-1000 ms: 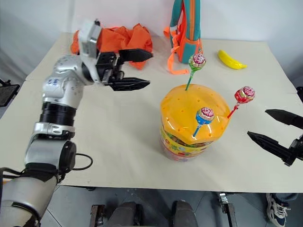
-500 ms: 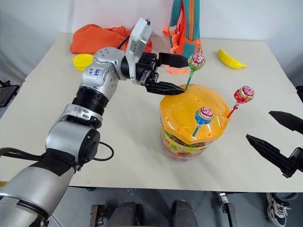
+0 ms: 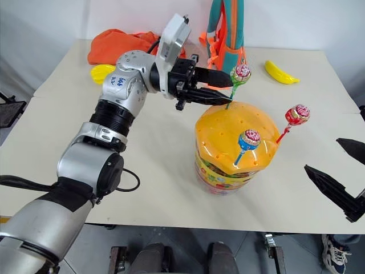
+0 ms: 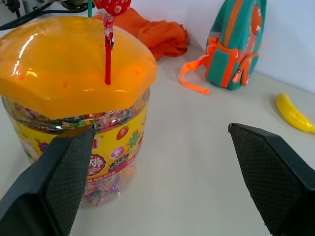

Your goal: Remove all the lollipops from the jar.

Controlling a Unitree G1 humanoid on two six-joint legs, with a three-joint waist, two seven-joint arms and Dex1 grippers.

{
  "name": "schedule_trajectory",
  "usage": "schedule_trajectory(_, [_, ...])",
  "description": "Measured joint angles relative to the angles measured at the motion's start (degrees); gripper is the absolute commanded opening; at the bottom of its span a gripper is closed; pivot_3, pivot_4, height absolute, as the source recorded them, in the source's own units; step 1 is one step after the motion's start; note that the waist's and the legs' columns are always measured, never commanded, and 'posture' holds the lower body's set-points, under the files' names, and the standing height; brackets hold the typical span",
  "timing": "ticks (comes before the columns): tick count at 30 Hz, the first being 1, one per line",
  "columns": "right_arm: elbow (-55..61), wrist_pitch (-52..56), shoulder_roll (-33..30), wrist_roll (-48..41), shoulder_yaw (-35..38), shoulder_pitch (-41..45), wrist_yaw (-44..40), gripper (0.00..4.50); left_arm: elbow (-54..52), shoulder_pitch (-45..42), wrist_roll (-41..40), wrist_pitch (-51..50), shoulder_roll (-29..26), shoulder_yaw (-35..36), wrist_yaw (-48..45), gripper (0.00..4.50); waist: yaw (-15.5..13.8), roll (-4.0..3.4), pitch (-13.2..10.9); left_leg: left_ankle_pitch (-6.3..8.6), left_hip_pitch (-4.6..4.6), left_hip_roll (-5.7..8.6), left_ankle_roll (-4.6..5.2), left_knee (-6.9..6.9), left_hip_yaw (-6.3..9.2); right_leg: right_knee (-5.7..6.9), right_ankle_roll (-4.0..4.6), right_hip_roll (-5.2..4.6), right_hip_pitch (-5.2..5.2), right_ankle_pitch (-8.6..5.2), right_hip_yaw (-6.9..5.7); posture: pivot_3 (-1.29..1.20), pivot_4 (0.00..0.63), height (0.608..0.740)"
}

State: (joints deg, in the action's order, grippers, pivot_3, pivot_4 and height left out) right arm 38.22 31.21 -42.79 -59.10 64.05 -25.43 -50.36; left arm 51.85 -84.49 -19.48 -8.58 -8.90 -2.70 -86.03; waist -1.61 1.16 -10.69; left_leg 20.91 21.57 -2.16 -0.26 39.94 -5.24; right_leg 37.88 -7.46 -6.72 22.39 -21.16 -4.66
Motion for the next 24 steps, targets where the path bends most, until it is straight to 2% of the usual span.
schedule_trajectory(2, [0.0,-0.3,0.4,0.0,0.0,-0.4,0.4,4.5,0.4,0.0,-0.2,0.0,0.0,0.0,0.0,0.16,0.0,0.0,0.0,0.0,0.0,0.0,0.0,0.01,0.0,0.0,0.0,0.0,0.0,0.0,0.0,0.0,0.15,0.74])
schedule_trajectory(3, [0.0,-0.7,0.4,0.0,0.0,-0.4,0.7,4.5,0.5,0.0,-0.3,0.0,0.0,0.0,0.0,0.04,0.0,0.0,0.0,0.0,0.0,0.0,0.0,0.0,0.0,0.0,0.0,-0.01,0.0,0.0,0.0,0.0,0.15,0.74])
schedule_trajectory(12, [0.1,-2.5,0.4,0.0,0.0,-0.5,1.7,4.5,1.0,-1.1,-0.5,-0.8,0.1,1.3,0.1,0.04,0.0,0.0,0.0,0.0,0.0,0.01,0.0,0.01,0.0,0.0,0.0,0.0,0.0,0.0,0.0,0.0,0.15,0.74])
schedule_trajectory(16, [0.0,-2.5,0.2,0.0,-0.1,-0.9,1.3,4.5,2.6,-5.6,-0.9,-2.1,-0.8,4.2,2.0,0.04,0.0,0.0,0.0,0.01,0.01,0.01,0.01,0.0,0.01,0.0,0.0,0.0,0.01,0.0,0.0,0.0,0.15,0.74])
schedule_trajectory(20, [0.0,-2.5,-1.1,-0.4,-0.1,-1.8,-0.4,4.5,3.1,-8.2,-0.9,-3.4,-2.5,6.5,6.2,0.04,0.1,0.0,0.0,0.01,0.0,0.0,0.01,-0.01,0.01,0.01,0.0,0.0,0.01,0.0,0.02,0.0,0.15,0.74])
schedule_trajectory(24, [-0.1,-2.3,-3.7,-1.1,-0.2,-2.8,-4.1,4.5,5.4,-9.7,1.8,-8.1,-6.7,6.6,16.2,0.04,0.1,0.0,0.0,0.01,0.0,0.0,0.01,0.0,0.02,0.03,0.0,0.0,0.01,0.0,0.03,0.0,0.15,0.74])
